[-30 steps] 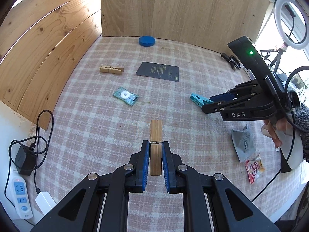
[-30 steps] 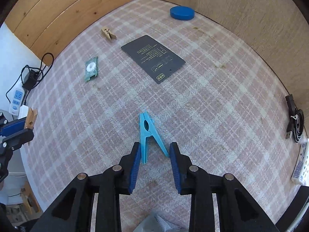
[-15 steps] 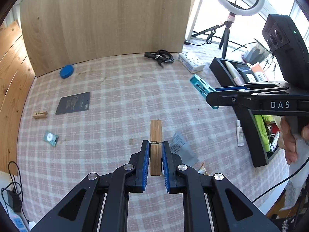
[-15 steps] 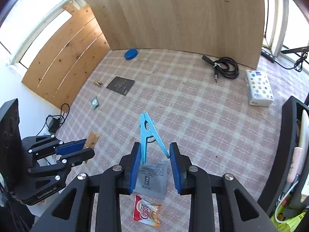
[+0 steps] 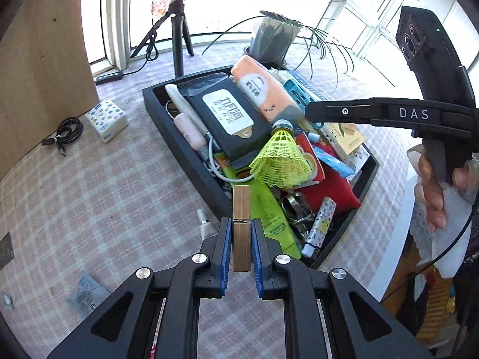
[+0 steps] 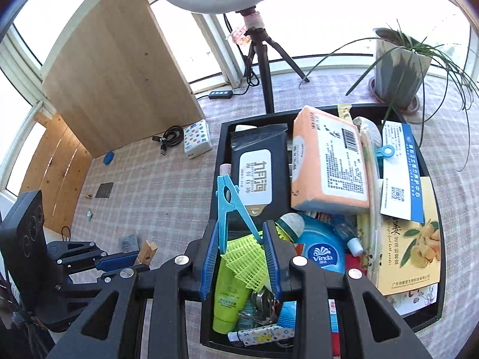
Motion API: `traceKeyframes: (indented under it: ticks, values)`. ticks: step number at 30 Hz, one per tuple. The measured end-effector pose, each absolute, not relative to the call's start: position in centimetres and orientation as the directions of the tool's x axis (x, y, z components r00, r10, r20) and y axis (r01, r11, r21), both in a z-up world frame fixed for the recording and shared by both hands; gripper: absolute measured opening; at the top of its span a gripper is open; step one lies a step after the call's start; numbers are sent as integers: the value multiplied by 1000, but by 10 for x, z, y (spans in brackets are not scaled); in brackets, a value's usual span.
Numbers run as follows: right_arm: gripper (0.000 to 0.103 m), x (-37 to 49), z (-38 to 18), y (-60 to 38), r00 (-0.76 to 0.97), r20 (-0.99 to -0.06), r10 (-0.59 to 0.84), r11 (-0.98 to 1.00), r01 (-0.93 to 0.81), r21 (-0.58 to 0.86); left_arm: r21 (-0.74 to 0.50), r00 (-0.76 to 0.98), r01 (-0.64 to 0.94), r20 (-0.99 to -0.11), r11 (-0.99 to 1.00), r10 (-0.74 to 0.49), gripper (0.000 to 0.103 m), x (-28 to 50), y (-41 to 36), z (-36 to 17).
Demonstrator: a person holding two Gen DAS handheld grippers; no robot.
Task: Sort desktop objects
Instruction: 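Carry the blue and wooden clothespins over the black bin, then open both tools to drop the clothespins into the bin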
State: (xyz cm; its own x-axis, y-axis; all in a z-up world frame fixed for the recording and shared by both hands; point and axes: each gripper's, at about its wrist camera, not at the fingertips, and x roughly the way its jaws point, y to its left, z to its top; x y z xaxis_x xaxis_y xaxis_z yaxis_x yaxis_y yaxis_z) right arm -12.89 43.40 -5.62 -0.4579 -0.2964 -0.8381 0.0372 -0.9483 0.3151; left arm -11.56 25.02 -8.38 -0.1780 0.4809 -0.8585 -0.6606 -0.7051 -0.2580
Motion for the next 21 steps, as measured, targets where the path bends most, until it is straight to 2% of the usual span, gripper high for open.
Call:
traceKeyframes:
  ticks: [6,12,15,16,17,21]
  values:
    - [27,-112,-67,486,-467,-850,-243,-947,-77,313,-253,-119,-723,-871,-643,476,14,-99,302,-93]
    - [27,-107,-74,500,-462,-857,-226,-946,-104,306,-254,-102,-749,-869,-613,484,14,-94,324,-94]
    - [31,-108,-71,501,-479,-853,-208,-950,-110,293,-257,-94,-764,-863,-592,496,17,-91,327,-92]
    - [39,-108,-70,501,-477,-855,-205,-949,-115,292,-256,-92,-765,-864,-590,495,17,-90,326,-92]
    - [42,-108,-70,502,-477,-854,-207,-947,-121,297,-247,-103,-765,-865,-595,491,17,-88,325,-91]
    - [43,-106,-68,502,-486,-849,-210,-943,-128,306,-233,-120,-755,-870,-612,479,17,-88,316,-92]
